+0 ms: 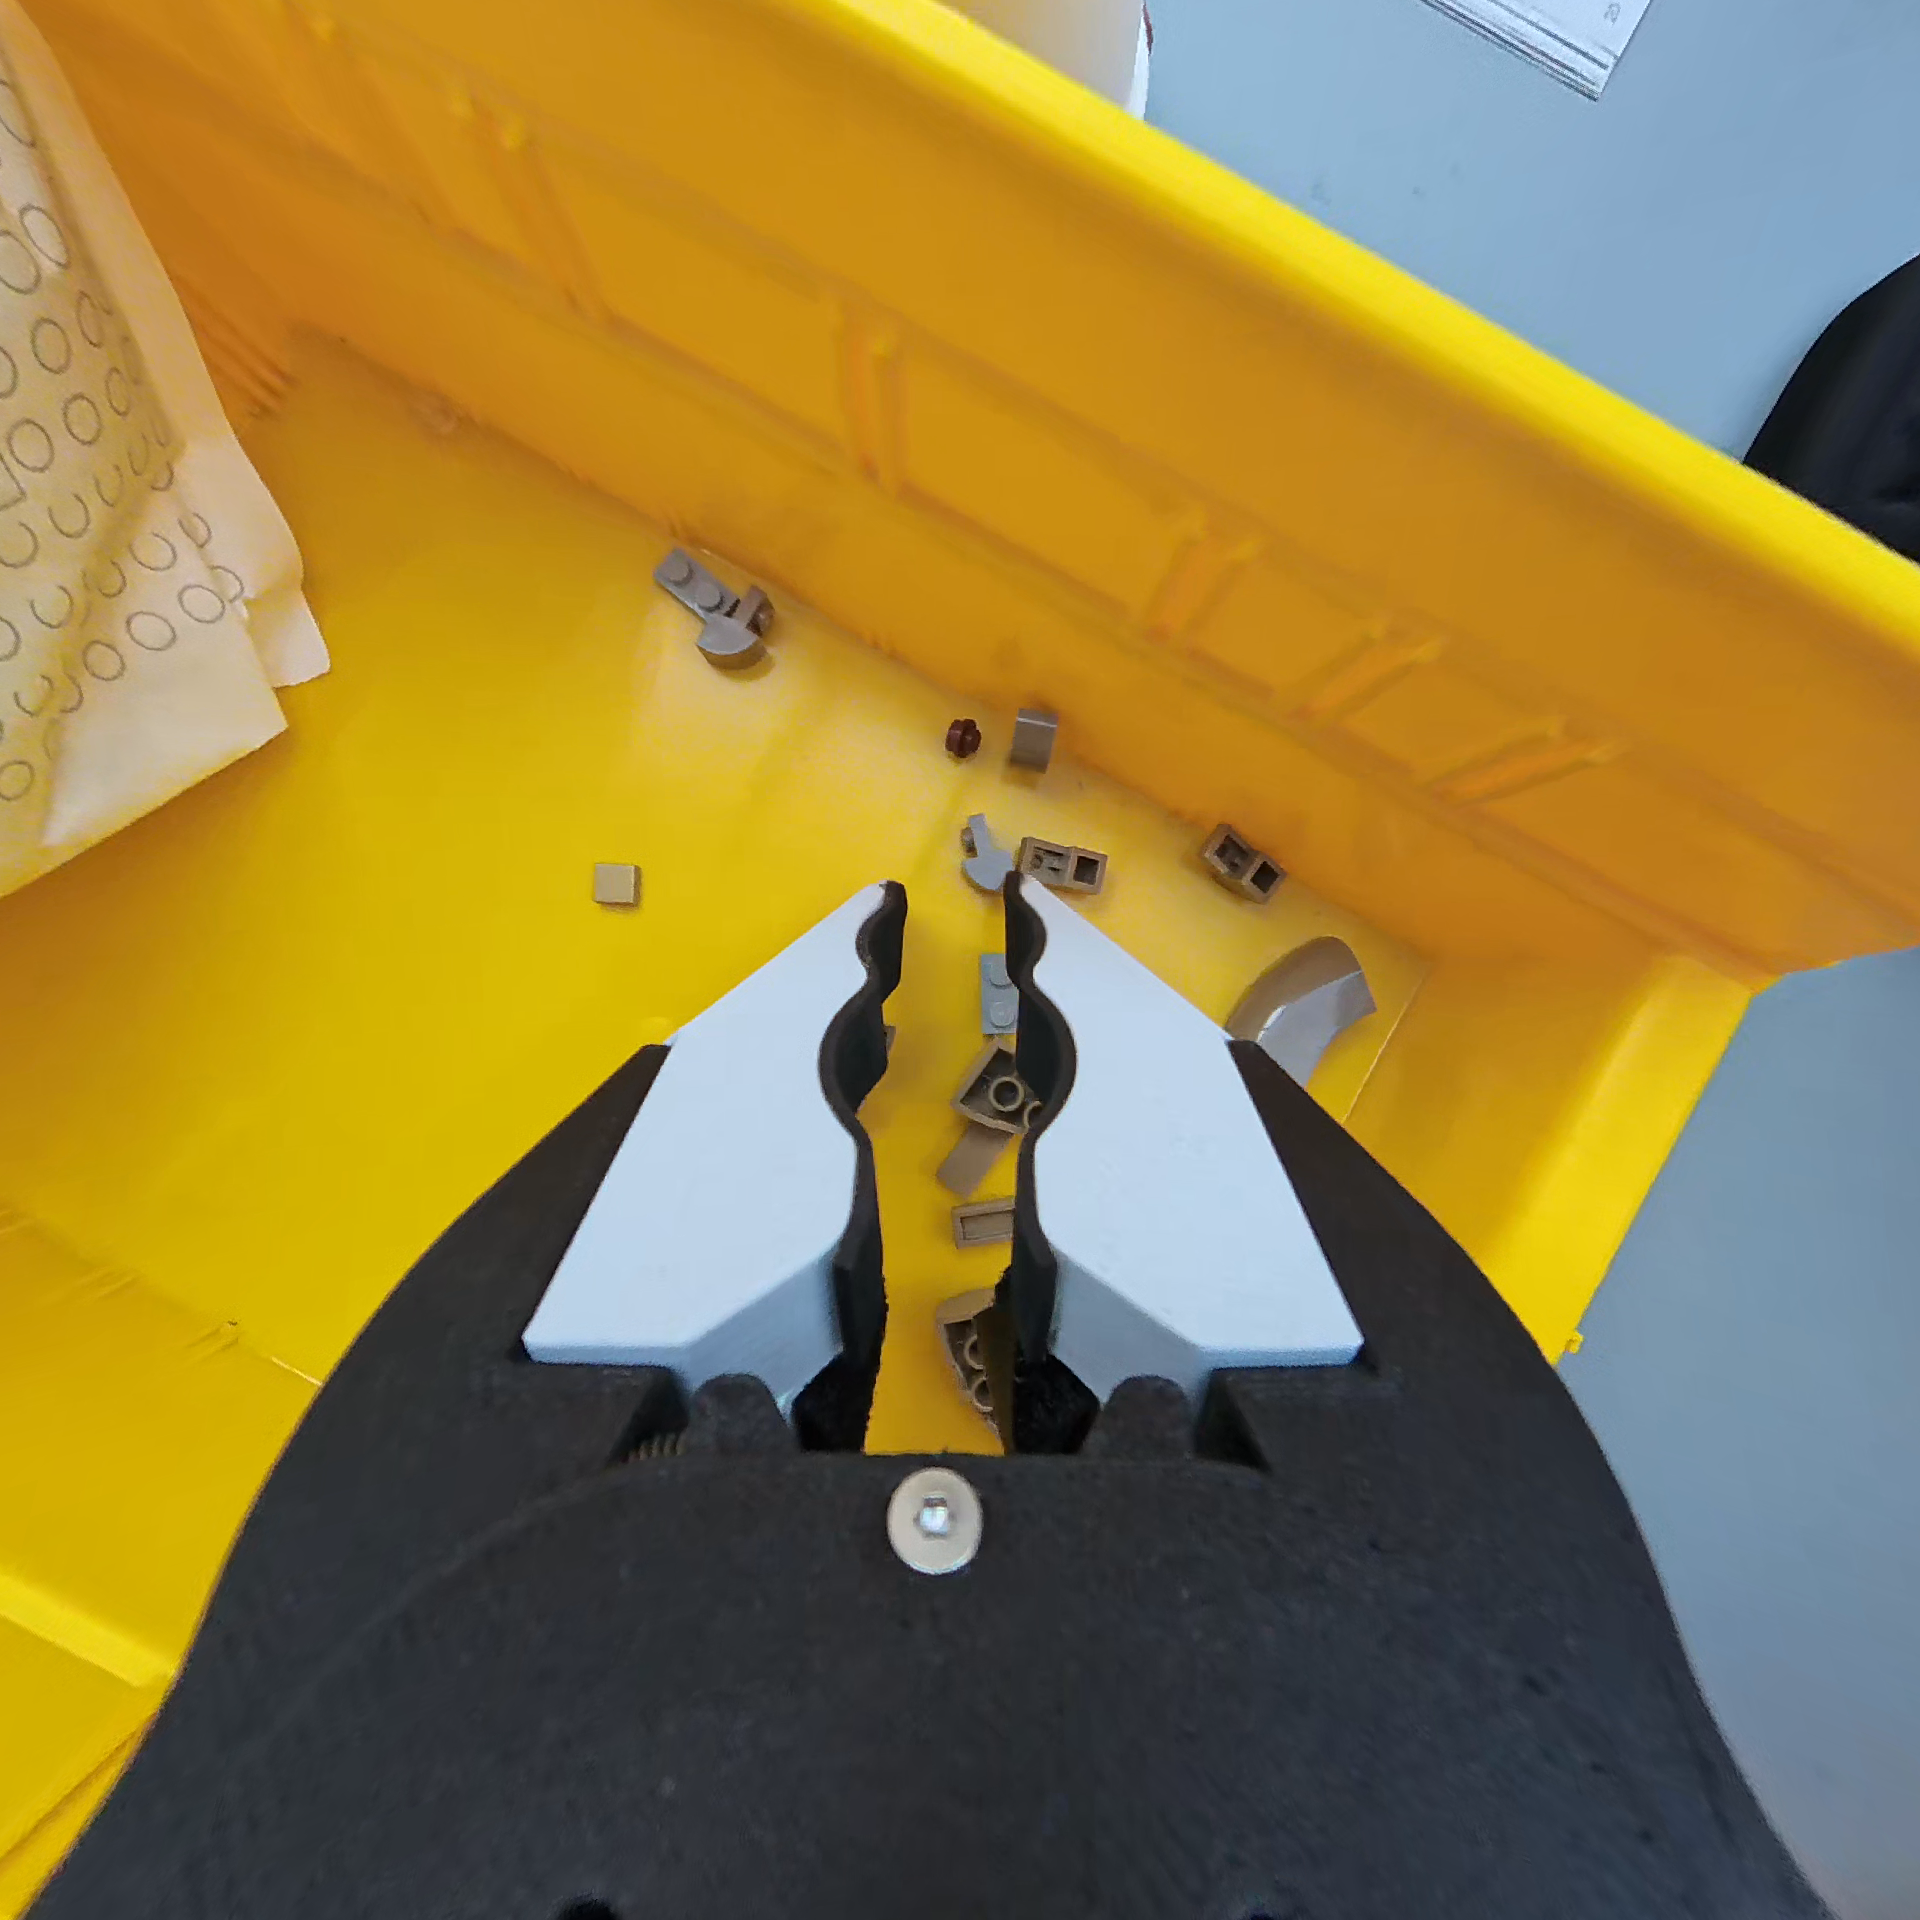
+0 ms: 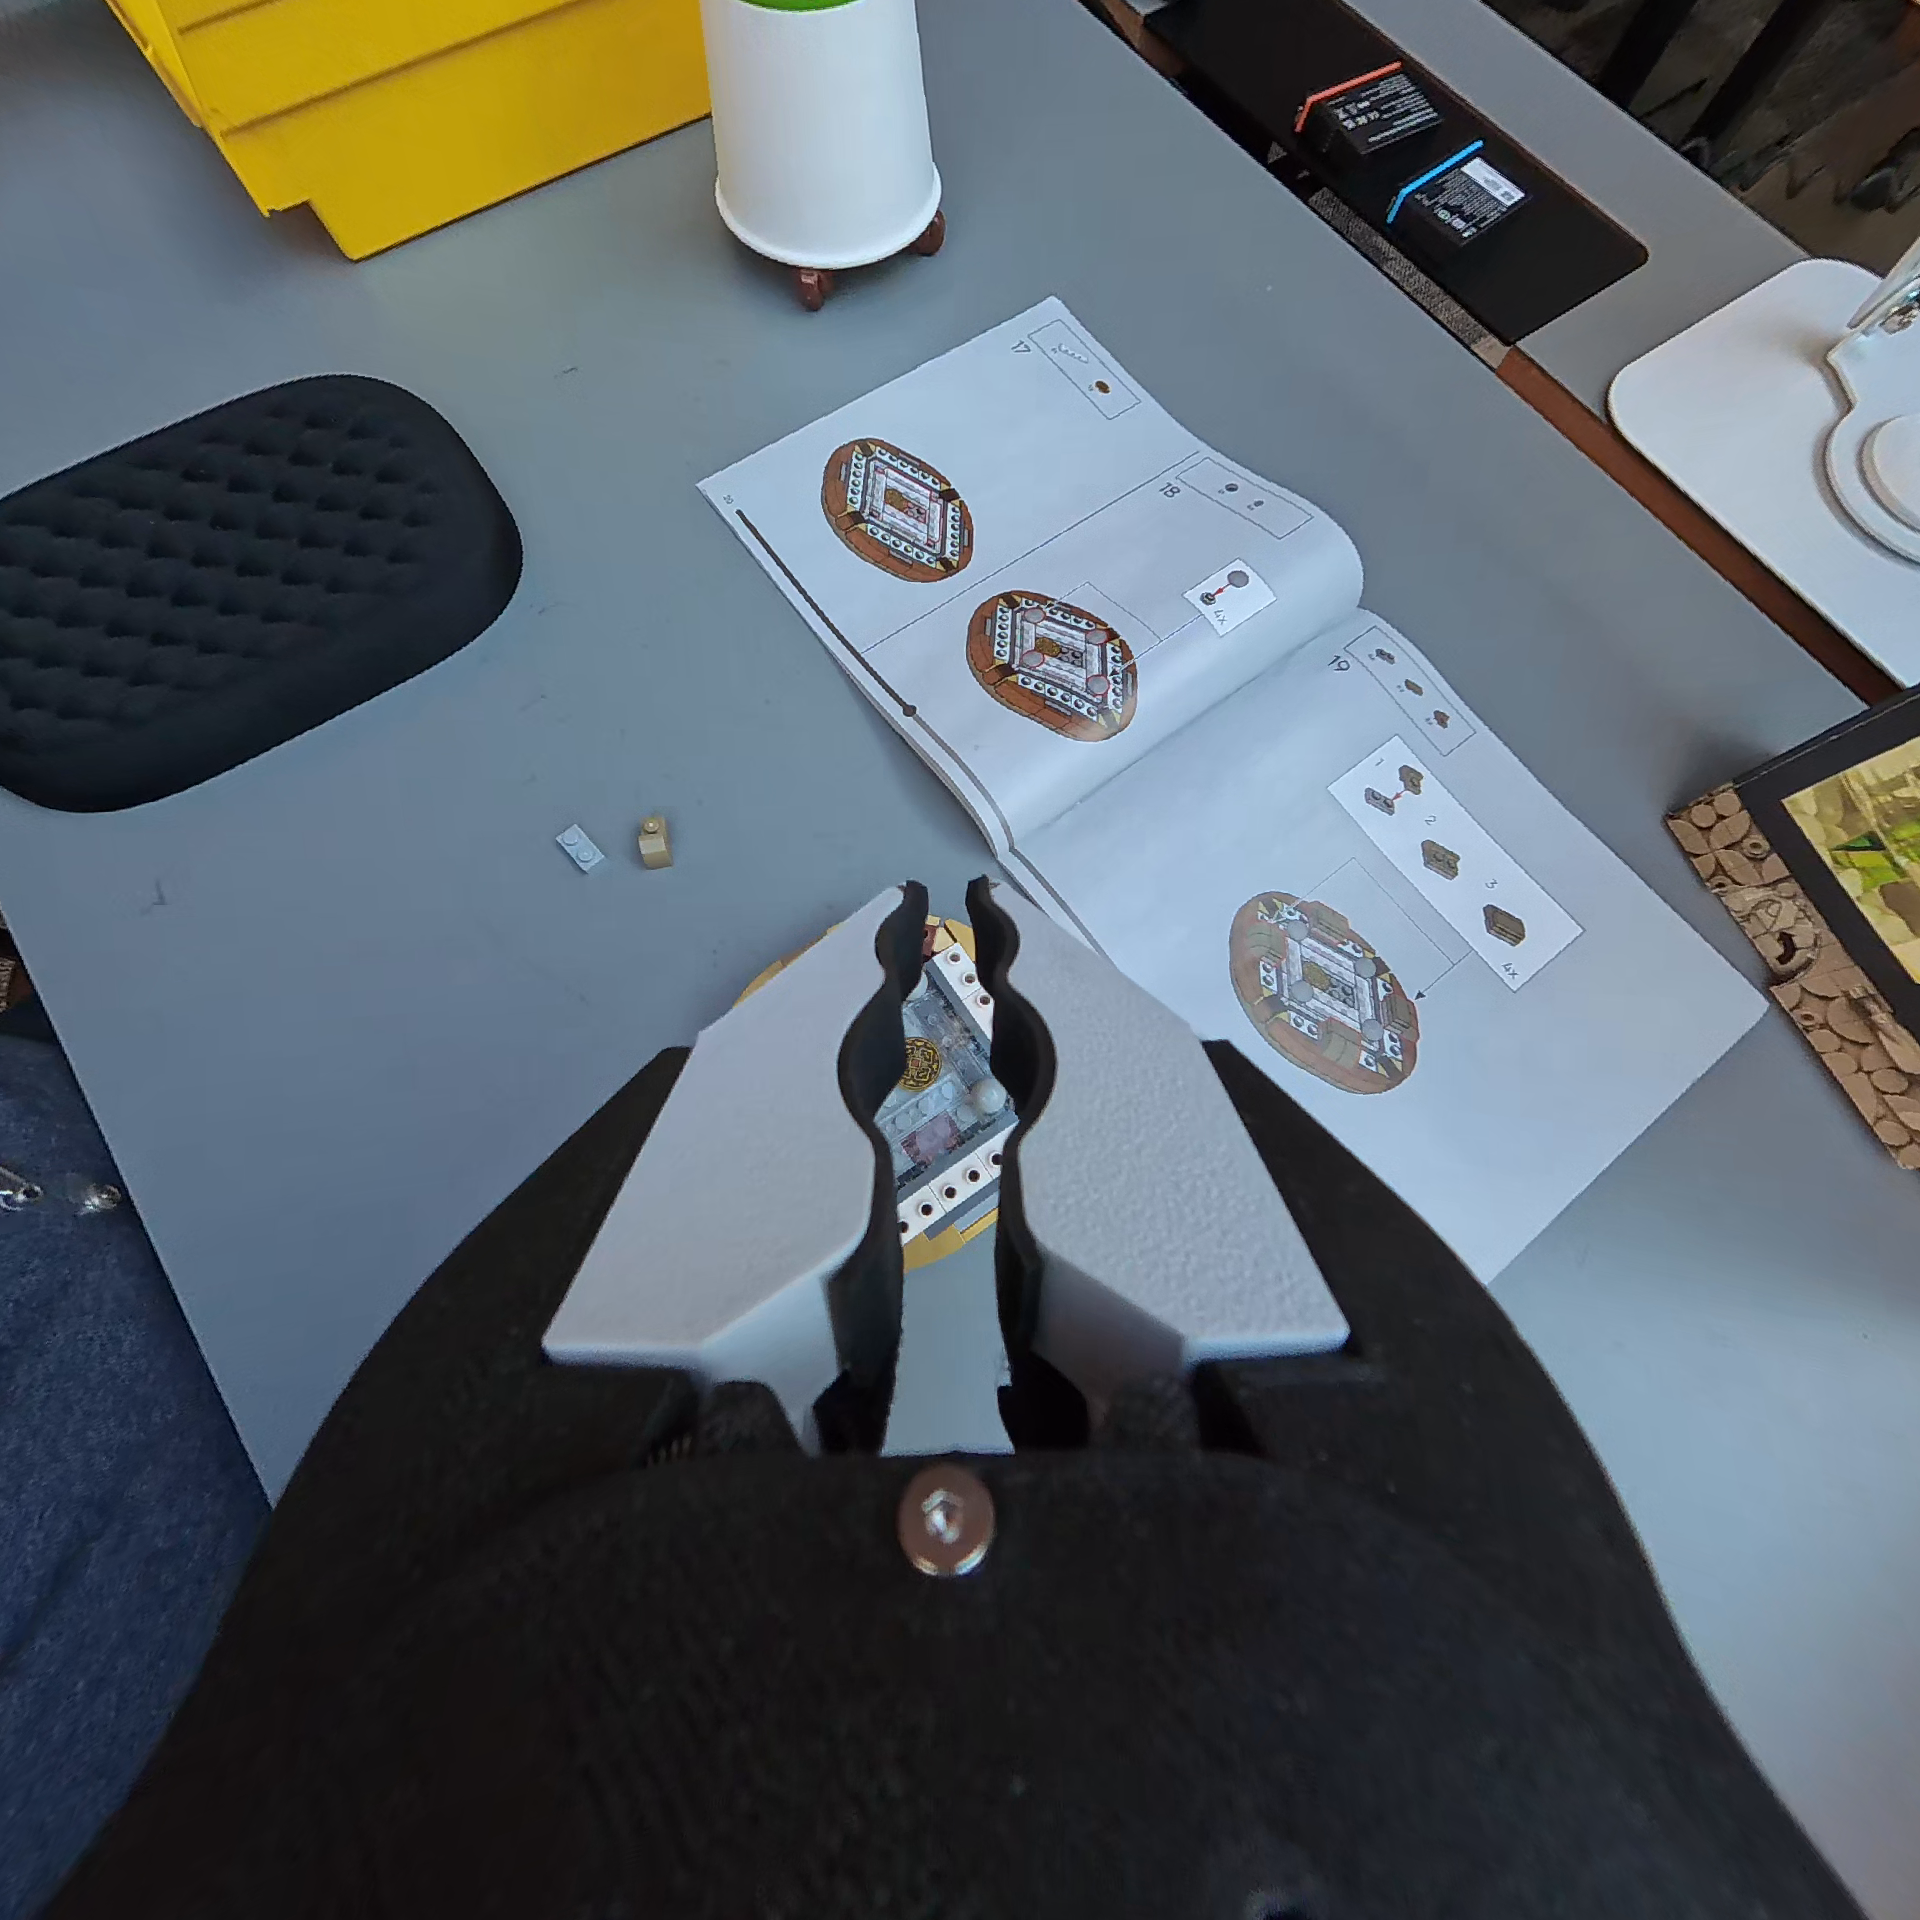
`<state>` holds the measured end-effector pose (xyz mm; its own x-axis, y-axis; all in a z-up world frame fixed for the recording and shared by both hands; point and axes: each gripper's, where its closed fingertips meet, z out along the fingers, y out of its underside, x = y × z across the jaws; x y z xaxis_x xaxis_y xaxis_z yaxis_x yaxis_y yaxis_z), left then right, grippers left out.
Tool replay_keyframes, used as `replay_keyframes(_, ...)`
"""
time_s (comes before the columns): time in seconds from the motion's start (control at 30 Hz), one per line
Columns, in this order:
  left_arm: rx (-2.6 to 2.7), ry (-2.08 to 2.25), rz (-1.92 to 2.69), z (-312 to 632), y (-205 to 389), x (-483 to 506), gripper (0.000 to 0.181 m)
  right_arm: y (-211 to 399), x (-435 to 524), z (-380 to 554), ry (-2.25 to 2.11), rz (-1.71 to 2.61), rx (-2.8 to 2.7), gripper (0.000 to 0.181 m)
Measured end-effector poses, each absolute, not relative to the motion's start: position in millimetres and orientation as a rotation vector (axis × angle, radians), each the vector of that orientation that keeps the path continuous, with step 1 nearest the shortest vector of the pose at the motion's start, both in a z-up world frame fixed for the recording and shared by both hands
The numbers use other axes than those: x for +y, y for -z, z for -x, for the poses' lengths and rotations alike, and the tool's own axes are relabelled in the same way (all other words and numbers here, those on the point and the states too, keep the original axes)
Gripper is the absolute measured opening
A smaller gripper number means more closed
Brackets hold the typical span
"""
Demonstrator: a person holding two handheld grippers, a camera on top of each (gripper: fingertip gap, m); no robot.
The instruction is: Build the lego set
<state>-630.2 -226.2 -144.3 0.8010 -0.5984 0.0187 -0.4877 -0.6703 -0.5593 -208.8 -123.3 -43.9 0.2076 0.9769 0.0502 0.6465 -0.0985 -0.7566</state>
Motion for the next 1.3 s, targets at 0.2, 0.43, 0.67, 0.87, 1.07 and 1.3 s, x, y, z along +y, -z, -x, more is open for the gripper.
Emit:
replay_keyframes(0.2,0.805,0.264,2.43,629,145,-222,0.017,46,-123,208,-0.636,1.827,-1.512,0.008)
replay_keyframes(0.43,0.818,0.278,2.442,627,145,-226,0.018,50,-122,207,-0.634,1.835,-1.514,0.008)
replay_keyframes(0.67,0.833,0.299,2.453,622,147,-227,0.019,54,-123,207,-0.637,1.836,-1.523,0.008)
replay_keyframes(0.87,0.836,0.338,2.45,619,148,-229,0.013,54,-123,205,-0.637,1.839,-1.516,0.008)
replay_keyframes(1.07,0.814,0.364,2.441,620,145,-230,0.0,54,-123,204,-0.637,1.836,-1.516,0.008)
replay_keyframes(1.3,0.766,0.268,2.432,634,141,-231,0.013,53,-123,208,-0.645,1.826,-1.524,0.008)
